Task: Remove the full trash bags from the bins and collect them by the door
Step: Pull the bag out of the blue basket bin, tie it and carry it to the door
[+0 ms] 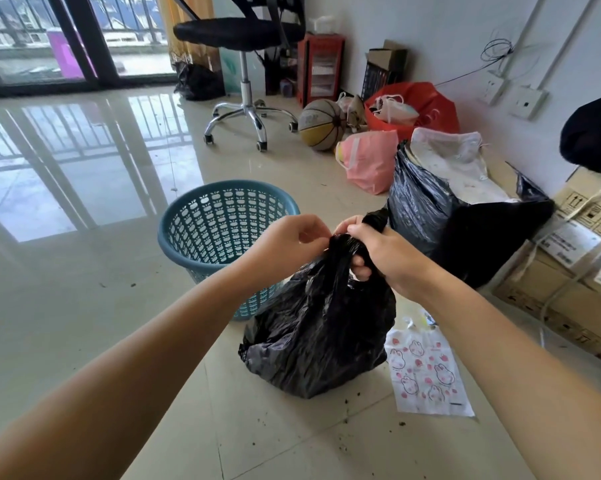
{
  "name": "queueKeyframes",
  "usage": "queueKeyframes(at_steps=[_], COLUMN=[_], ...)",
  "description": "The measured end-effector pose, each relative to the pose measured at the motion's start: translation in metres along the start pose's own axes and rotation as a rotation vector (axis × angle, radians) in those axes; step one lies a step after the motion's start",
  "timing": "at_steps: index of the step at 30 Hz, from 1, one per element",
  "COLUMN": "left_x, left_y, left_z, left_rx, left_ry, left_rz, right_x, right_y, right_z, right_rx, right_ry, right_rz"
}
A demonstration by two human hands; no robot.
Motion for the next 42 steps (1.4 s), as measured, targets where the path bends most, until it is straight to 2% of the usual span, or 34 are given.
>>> queueKeyframes(at_steps=[4, 8, 10, 13, 16, 18, 21, 23, 25, 27, 29, 32, 34, 36, 37, 39, 42], left_x=[-0.001, 0.006, 0.008, 0.004, 0.004, 0.004, -0.008, -0.023, -0.028, -0.024, -0.017, -0.01, -0.013, -0.018, -0.02, -0.022, -0.019], left_y=[-0.005, -0.008, -0.011, -0.012, -0.008, -0.009, -0.016, -0.022, -0.028, -0.036, -0.046, -0.06, -0.064, -0.064, -0.063, -0.064, -0.067], left_z=[0.009, 0.001, 0.001, 0.009, 0.009, 0.01, 0.032, 0.054, 0.064, 0.061, 0.052, 0.046, 0.048, 0.051, 0.052, 0.053, 0.057], left_rx=[0.01, -0.026, -0.154, -0.458, -0.586, -0.626, -0.625, -0.383, -0.281, -0.352, -0.429, -0.532, -0.619, -0.73, -0.792, -0.902, -0.96], left_ry=[-0.034, 0.277, 0.324, 0.245, 0.28, 0.221, -0.16, -0.352, -0.294, -0.196, -0.111, -0.07, -0.139, -0.289, -0.349, -0.357, -0.219], left_rz=[0.062, 0.019, -0.071, -0.236, -0.239, -0.215, -0.188, -0.104, -0.094, -0.201, -0.316, -0.447, -0.507, -0.534, -0.561, -0.644, -0.671], right_x=[0.001, -0.001, -0.002, 0.0, 0.002, 0.004, 0.005, 0.007, 0.006, 0.004, 0.0, -0.004, -0.003, 0.002, 0.004, 0.005, 0.004], right_y=[0.006, 0.009, 0.012, 0.014, 0.018, 0.019, 0.016, 0.014, 0.014, 0.013, 0.015, 0.021, 0.026, 0.031, 0.033, 0.034, 0.036], right_z=[0.003, -0.006, -0.006, -0.005, -0.006, -0.006, -0.007, -0.007, -0.008, -0.008, -0.009, -0.011, -0.013, -0.016, -0.017, -0.015, -0.003], right_rx=[-0.036, -0.174, -0.09, 0.035, 0.12, 0.258, 0.43, 0.458, 0.463, 0.469, 0.343, -0.157, -0.47, -0.669, -0.72, -0.715, -0.635], right_ry=[0.001, -0.033, -0.07, -0.099, -0.097, -0.108, -0.14, -0.162, -0.195, -0.28, -0.353, -0.415, -0.367, -0.202, -0.11, -0.005, -0.018], right_rz=[-0.016, 0.008, 0.056, 0.096, 0.196, 0.263, 0.253, 0.215, 0.186, 0.172, 0.183, 0.122, 0.045, -0.057, -0.12, -0.229, -0.334])
Point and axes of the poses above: each hand's wrist, its own x-axis towards the middle knuckle, its own z-axis out of the palm, y = z × x, the point moved 3 cm from there along x, towards the middle knuckle, and after that the axes turned 8 degrees about y, right-handed, at the moved point
